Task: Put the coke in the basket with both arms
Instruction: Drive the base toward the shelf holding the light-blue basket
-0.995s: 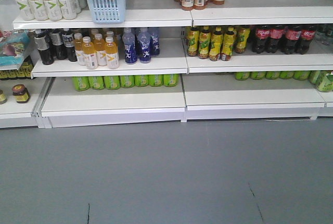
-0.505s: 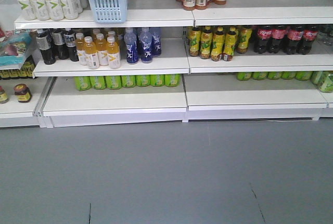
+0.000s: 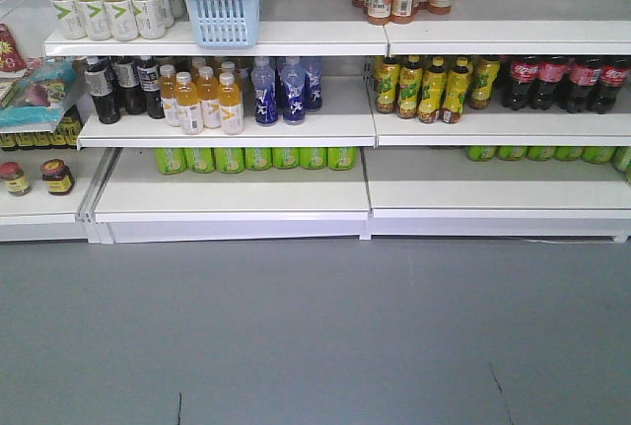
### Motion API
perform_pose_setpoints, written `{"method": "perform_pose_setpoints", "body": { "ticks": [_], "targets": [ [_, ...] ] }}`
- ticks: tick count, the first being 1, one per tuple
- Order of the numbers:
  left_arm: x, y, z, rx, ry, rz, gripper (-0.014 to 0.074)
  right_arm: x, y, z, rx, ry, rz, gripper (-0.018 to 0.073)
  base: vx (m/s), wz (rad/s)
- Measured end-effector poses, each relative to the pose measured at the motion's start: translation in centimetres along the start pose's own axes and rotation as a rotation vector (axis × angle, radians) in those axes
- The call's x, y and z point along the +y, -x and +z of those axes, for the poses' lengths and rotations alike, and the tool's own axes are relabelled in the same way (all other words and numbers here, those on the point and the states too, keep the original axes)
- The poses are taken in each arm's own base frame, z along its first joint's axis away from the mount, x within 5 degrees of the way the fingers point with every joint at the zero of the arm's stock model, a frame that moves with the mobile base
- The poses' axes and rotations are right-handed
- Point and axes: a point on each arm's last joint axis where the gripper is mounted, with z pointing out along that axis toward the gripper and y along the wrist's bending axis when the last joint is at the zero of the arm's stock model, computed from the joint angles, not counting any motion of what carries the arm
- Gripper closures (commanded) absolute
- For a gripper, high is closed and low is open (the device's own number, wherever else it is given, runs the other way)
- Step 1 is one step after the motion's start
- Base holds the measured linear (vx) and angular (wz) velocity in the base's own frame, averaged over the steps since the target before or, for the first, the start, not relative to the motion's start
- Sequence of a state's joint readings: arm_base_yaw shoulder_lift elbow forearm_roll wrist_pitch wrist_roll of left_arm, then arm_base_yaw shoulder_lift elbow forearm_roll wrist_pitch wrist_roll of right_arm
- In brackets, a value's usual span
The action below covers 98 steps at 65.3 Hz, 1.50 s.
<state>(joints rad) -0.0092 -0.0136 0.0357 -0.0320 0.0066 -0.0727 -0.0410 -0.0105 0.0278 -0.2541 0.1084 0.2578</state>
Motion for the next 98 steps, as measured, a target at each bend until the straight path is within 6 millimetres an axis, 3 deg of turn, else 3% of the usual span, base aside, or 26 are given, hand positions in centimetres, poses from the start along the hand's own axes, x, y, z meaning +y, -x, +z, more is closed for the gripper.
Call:
{"method": "perform_pose_setpoints", "body": {
  "ticks": [98],
  "targets": [
    [0.0,0.0,0.0,0.0,0.0,0.0,0.0603,0.0,0.0,0.0,0.0,0.0,0.0,0.0564,0.16,0.04]
  ]
}}
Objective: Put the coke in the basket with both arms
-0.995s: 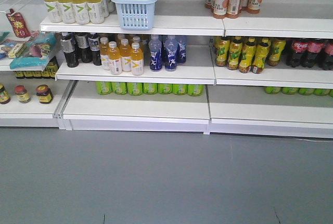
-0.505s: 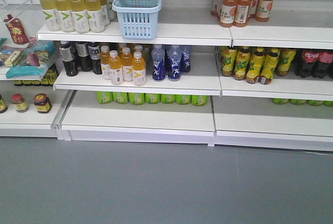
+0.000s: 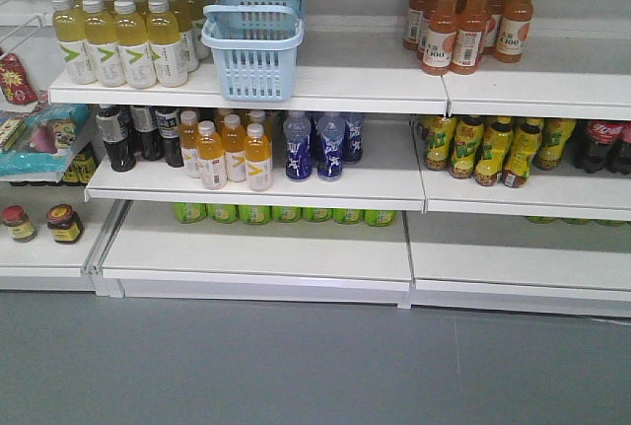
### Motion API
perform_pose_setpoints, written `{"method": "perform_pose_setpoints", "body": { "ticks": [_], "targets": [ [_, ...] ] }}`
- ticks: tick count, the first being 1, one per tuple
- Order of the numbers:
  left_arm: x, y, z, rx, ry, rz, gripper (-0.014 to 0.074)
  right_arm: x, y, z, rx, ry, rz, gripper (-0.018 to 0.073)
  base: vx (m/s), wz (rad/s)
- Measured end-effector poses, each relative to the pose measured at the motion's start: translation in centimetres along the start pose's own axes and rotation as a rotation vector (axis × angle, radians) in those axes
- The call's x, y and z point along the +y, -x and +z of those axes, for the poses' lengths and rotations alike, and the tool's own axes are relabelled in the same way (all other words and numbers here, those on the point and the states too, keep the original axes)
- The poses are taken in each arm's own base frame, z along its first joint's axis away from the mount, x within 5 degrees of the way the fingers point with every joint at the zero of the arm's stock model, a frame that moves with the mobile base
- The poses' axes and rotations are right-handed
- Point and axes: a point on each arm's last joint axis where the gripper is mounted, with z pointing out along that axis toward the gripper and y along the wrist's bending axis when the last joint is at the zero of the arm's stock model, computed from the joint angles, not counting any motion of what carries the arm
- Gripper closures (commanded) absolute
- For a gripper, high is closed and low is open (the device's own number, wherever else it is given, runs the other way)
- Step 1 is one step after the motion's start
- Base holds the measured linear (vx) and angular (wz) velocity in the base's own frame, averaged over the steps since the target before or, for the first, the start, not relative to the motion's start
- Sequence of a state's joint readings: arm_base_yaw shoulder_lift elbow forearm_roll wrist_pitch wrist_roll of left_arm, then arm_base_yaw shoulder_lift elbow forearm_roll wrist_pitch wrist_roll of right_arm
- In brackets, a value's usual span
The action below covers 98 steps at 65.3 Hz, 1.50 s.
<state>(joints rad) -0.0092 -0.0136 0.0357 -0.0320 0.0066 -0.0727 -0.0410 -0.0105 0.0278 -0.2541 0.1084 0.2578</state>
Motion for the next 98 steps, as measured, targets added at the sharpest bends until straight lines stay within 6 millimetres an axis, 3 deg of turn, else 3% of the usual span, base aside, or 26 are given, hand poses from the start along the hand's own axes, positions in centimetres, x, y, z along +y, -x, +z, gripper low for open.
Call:
{"method": "perform_pose_setpoints", "body": {
  "ticks": [98],
  "targets": [
    [0.0,0.0,0.0,0.0,0.0,0.0,0.0603,0.0,0.0,0.0,0.0,0.0,0.0,0.0564,0.16,-0.03]
  ]
}}
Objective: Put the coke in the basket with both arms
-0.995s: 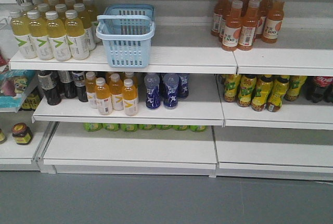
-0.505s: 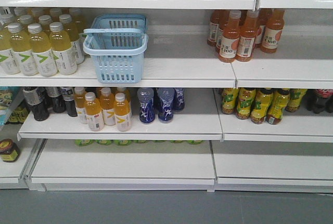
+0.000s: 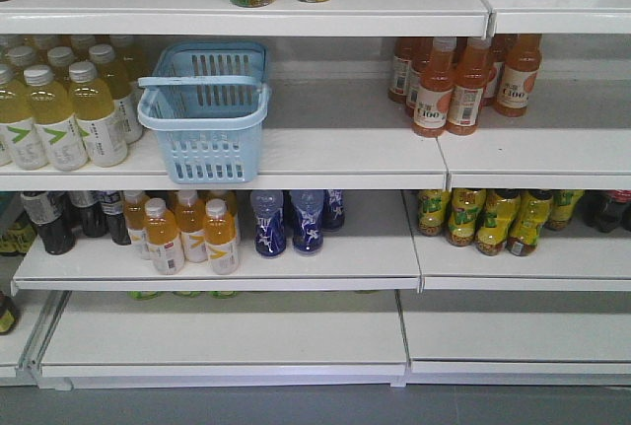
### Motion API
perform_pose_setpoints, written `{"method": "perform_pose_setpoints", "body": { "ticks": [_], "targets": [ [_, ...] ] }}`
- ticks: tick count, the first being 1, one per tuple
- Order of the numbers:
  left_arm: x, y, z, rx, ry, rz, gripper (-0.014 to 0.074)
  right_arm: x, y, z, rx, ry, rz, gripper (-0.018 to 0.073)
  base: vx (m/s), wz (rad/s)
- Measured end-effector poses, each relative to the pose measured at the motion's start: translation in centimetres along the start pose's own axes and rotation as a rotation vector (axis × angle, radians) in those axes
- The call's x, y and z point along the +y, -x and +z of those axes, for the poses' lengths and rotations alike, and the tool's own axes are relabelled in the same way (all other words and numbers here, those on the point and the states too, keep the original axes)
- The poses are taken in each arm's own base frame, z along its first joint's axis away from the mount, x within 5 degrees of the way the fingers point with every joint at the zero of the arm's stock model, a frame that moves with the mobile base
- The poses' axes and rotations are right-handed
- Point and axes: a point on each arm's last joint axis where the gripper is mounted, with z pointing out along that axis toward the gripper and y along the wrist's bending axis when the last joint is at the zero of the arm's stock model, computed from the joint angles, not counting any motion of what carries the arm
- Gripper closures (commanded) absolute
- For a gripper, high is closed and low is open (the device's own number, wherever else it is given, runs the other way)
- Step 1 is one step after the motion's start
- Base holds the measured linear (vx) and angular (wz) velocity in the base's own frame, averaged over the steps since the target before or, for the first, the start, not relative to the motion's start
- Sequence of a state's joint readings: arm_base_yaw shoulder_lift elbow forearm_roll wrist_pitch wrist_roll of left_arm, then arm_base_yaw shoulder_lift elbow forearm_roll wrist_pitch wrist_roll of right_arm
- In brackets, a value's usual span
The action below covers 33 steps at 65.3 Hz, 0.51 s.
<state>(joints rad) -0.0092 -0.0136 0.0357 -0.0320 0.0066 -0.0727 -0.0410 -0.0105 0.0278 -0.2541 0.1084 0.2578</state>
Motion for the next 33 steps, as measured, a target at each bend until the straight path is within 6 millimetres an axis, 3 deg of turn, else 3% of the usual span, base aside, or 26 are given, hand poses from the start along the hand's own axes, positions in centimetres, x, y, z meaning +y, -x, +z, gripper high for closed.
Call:
{"method": "perform_pose_setpoints", "body": {
  "ticks": [33],
  "targets": [
    [0.0,0.0,0.0,0.0,0.0,0.0,0.0603,0.0,0.0,0.0,0.0,0.0,0.0,0.0564,0.09,-0.01]
  ]
}}
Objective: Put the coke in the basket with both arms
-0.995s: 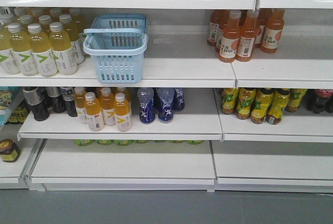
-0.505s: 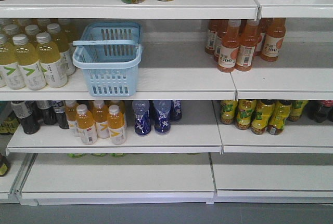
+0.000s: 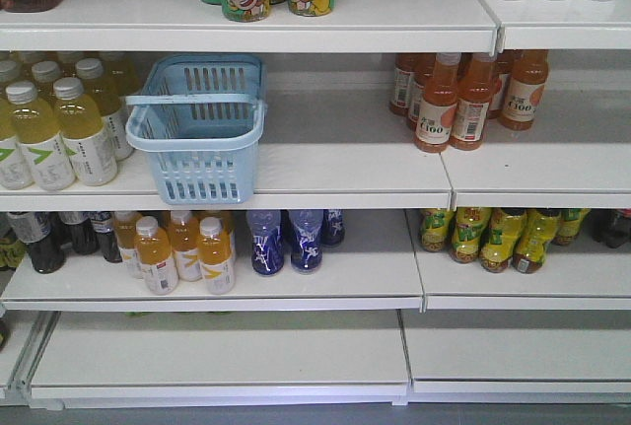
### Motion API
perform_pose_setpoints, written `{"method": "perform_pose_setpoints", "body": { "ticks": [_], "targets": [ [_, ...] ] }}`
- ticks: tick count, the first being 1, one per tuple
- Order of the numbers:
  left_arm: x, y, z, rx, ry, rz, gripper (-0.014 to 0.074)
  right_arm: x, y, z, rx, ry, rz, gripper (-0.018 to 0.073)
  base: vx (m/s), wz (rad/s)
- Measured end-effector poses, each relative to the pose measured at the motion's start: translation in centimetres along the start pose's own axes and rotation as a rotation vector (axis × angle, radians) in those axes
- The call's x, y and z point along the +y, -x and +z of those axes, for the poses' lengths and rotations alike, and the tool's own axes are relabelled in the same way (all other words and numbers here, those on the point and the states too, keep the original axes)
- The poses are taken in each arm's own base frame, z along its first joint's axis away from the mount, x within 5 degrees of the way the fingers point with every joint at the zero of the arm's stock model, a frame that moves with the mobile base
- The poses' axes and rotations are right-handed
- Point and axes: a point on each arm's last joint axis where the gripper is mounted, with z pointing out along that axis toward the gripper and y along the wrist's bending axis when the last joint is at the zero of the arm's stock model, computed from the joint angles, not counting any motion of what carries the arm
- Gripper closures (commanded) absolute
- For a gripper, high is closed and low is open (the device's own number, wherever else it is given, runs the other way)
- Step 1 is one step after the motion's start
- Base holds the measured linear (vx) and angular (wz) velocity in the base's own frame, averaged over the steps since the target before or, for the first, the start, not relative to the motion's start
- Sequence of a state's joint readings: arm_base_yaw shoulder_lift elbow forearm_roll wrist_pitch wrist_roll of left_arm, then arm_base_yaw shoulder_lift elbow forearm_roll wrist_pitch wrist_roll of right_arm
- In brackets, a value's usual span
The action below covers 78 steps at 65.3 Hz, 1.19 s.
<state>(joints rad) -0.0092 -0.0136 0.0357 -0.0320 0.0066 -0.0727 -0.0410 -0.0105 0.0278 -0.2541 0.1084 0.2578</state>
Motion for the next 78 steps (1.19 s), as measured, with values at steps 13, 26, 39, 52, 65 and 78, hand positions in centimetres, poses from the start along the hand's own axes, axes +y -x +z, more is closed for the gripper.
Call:
{"method": "perform_pose_setpoints", "body": {
  "ticks": [13,26,39,52,65,78],
  "targets": [
    [0.0,0.0,0.0,0.0,0.0,0.0,0.0603,0.0,0.0,0.0,0.0,0.0,0.0,0.0564,0.07,-0.01],
    [0.0,0.0,0.0,0.0,0.0,0.0,0.0603,0.0,0.0,0.0,0.0,0.0,0.0,0.0564,0.05,0.0],
    [0.0,0.0,0.0,0.0,0.0,0.0,0.0603,0.0,0.0,0.0,0.0,0.0,0.0,0.0564,0.03,0.0],
    [0.0,0.0,0.0,0.0,0.0,0.0,0.0603,0.0,0.0,0.0,0.0,0.0,0.0,0.0564,0.01,0.0],
    [0.0,0.0,0.0,0.0,0.0,0.0,0.0603,0.0,0.0,0.0,0.0,0.0,0.0,0.0564,0.0,0.0],
    [0.0,0.0,0.0,0.0,0.0,0.0,0.0603,0.0,0.0,0.0,0.0,0.0,0.0,0.0564,0.0,0.0]
  ]
}}
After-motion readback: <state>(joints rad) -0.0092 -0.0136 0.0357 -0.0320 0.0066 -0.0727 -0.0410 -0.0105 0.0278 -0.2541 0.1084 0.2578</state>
